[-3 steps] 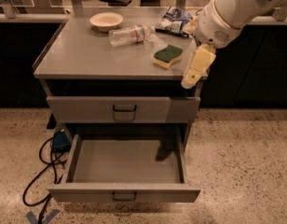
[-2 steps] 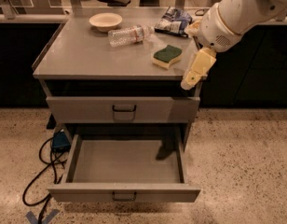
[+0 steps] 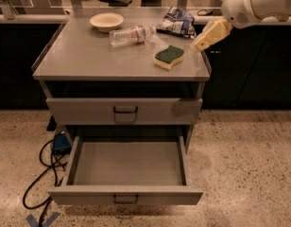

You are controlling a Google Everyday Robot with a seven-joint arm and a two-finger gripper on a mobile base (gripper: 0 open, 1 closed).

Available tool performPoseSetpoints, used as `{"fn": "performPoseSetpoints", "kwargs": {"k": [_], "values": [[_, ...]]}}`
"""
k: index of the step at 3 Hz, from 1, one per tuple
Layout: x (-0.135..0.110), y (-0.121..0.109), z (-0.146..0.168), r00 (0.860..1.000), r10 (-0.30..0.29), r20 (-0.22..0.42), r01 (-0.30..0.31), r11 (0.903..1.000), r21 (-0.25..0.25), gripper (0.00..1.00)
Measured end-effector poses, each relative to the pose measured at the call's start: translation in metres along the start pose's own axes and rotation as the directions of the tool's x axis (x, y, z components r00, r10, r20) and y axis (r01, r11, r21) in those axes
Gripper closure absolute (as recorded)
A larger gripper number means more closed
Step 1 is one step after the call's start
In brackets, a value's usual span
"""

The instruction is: Place sponge into middle drawer

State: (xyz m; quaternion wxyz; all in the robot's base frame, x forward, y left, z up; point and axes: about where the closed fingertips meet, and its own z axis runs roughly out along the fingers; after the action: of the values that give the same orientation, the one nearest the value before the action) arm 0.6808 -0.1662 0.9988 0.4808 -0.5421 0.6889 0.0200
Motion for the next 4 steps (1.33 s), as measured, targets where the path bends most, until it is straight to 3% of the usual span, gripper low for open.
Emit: {"fn": "performPoseSetpoints", "kwargs": {"k": [1,2,3,4], "values": [[-0.007,-0.014,-0.001,1.0,-0.002,0.022,0.001,0.9989,0.046,0.0],[-0.007,-0.013,-0.001,1.0,-0.001,0.021,0.0,0.9991,0.044,0.0],[-0.004,-0.036,0.017,1.0,0.018,0.005,-0.019,0.9973,0.071,0.0],[-0.002,-0.077,0.038,0.999,0.028,-0.015,-0.026,0.9902,0.137,0.0]]}}
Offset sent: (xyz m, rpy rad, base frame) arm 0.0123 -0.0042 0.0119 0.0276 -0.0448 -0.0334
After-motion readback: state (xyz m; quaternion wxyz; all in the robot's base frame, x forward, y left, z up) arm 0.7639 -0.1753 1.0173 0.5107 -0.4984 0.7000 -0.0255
